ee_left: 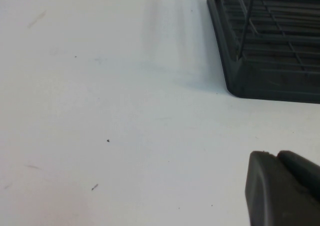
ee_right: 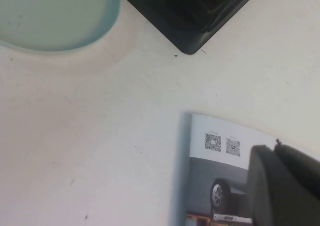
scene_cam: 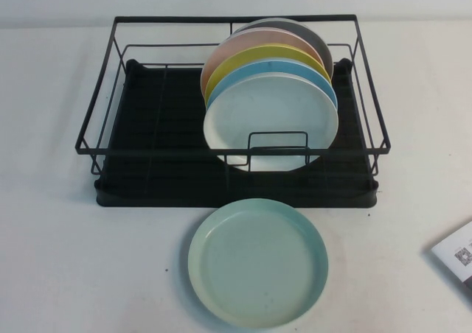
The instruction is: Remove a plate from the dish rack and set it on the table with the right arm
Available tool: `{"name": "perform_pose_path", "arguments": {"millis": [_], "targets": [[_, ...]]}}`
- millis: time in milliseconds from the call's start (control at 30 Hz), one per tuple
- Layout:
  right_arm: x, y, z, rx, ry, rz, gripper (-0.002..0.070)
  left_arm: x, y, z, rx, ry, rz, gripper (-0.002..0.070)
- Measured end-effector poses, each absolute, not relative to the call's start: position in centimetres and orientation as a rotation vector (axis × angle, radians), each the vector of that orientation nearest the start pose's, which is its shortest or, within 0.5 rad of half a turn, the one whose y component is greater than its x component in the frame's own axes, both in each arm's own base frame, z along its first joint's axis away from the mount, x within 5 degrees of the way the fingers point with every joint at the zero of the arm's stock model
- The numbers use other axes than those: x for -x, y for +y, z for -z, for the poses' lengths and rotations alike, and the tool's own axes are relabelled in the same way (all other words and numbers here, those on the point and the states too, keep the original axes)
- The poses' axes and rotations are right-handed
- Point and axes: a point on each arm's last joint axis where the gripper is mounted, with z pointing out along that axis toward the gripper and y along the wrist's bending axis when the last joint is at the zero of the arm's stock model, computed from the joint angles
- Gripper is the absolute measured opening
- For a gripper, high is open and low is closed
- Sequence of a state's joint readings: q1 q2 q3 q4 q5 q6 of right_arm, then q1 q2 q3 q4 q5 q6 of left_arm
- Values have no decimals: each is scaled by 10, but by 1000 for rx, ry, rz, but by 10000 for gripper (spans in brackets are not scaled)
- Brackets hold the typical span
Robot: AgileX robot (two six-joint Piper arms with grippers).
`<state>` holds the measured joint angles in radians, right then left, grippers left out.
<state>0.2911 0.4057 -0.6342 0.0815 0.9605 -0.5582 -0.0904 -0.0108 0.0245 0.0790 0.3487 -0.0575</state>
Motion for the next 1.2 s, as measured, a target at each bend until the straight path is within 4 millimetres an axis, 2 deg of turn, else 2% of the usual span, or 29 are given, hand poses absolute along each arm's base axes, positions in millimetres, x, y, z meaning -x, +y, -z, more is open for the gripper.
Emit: {"name": "perform_pose_path", "arguments": {"millis": [133, 233, 300, 467, 633, 800, 1200], "targets": [[-46, 20, -307, 871, 1984, 61, -18, -53, -2, -174, -80, 1843, 27, -4], [-45, 16, -302, 778, 1897, 108, -18, -53, -2, -174, -80, 1843, 27, -4], [-48, 15, -291, 703, 1829, 134, -18, -53, -2, -174, -80, 1843, 27, -4], [-60, 11, -251, 461, 1659, 168, -18, -53, -2, -174, -80, 1843, 27, -4], [-66, 4, -202, 185, 1623, 98, -18, -53, -2, -174, -80, 1843, 27, -4], [-63, 3, -199, 116, 1594, 53, -18, -53, -2, -174, -80, 1843, 27, -4], [-57, 3, -201, 111, 1529, 43, -18, -53, -2, -174, -80, 1843, 27, -4]]}}
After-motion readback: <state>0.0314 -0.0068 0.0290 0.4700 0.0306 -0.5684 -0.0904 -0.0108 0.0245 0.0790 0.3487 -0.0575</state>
